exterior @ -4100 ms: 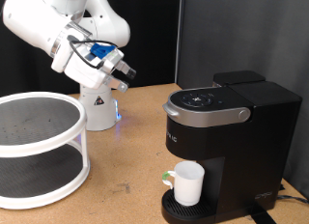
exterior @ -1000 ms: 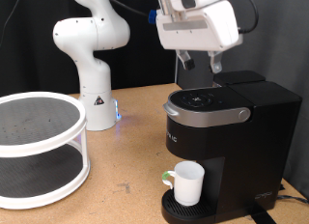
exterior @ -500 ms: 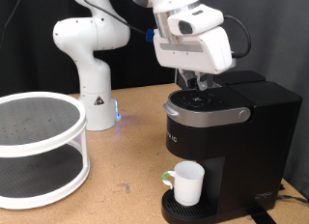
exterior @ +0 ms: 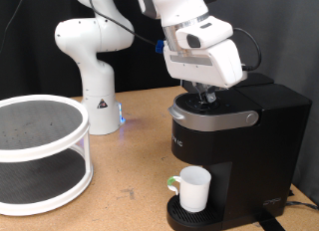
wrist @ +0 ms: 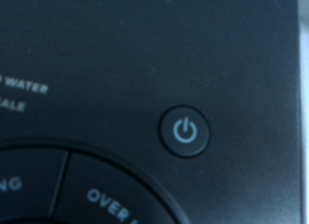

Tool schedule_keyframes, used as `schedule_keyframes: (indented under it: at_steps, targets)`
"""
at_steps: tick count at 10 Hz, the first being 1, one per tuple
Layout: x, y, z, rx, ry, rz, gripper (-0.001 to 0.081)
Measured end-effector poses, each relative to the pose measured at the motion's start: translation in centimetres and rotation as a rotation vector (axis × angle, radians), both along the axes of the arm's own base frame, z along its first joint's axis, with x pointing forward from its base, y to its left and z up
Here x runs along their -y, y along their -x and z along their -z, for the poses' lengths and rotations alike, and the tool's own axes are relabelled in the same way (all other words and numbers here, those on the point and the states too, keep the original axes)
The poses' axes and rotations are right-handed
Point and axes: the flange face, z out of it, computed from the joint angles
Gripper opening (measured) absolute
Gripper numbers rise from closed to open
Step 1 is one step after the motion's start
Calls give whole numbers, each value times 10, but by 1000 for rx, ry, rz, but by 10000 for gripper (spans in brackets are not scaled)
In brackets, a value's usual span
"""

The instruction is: Make a cup of coffee with the keurig machine

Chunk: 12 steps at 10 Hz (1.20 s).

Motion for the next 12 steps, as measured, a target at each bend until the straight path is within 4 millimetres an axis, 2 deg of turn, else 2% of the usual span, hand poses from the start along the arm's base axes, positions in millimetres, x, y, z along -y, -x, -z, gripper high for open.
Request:
schedule_keyframes:
  at_steps: [6, 12]
  targets:
    - [-2, 1, 4, -53, -11, 8, 0]
    - [-1, -16, 5, -203, -33, 92, 0]
